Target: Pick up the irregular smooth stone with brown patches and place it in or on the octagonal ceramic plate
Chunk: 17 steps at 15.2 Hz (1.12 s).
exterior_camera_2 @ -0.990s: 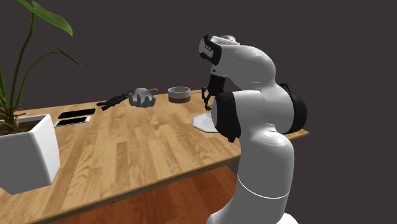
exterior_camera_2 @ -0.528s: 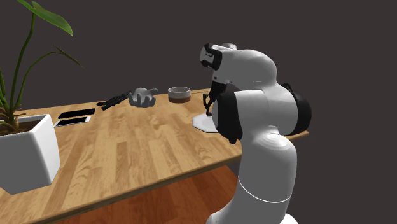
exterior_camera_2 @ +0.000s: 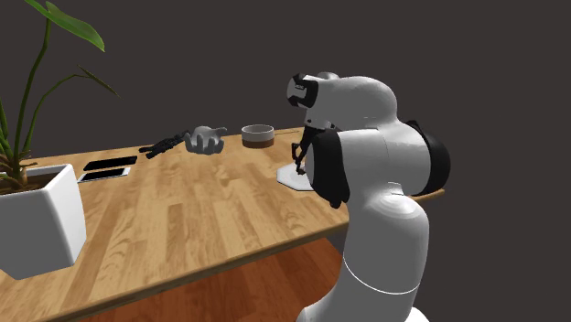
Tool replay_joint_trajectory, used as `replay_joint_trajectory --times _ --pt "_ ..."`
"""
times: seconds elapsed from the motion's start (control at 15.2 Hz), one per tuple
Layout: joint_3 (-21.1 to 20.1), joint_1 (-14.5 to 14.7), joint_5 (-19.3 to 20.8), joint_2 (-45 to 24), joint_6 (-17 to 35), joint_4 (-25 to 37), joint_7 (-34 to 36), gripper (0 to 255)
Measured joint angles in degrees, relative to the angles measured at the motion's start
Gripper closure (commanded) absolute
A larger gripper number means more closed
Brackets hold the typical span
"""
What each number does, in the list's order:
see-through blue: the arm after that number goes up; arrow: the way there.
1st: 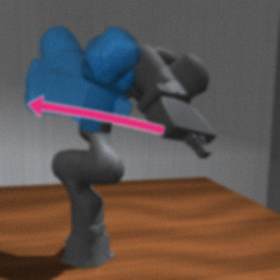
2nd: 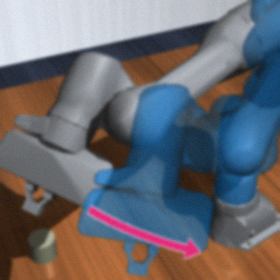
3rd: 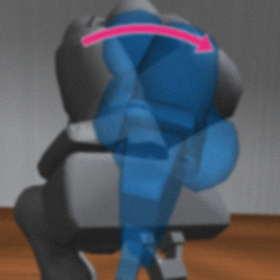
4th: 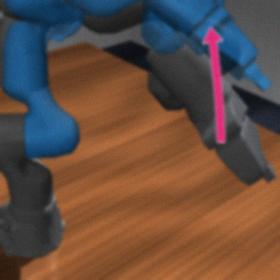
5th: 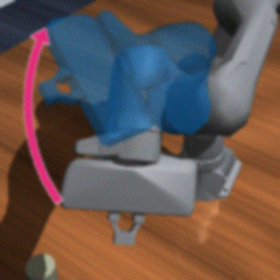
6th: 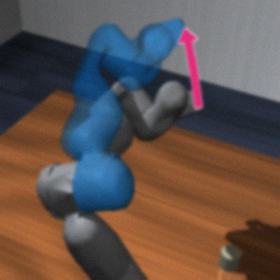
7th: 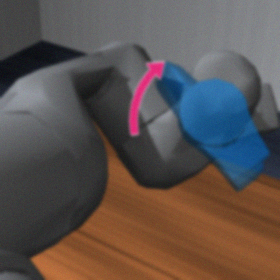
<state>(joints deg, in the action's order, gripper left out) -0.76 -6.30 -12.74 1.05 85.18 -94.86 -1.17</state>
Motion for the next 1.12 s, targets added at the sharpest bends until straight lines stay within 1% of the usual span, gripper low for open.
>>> replay_joint_trajectory --times 0.2,0.26,0.66,0.79,0.92,1.12 --pt "0.0 0.0 0.0 0.0 0.1 -0.1 0.0 255" --pt "0.0 0.0 0.0 0.0 0.1 -0.1 0.0 0" --pt "0.0 0.0 0.0 0.0 0.1 -0.1 0.0 0" --pt "0.2 -0.2 0.0 -1.0 -2.3 3.2 0.1 0" --pt "0.5 -0.5 0.0 -3.0 -6.1 9.1 0.5 0" --pt "0.7 -0.7 0.0 -3.5 -7.8 11.2 0.4 0"
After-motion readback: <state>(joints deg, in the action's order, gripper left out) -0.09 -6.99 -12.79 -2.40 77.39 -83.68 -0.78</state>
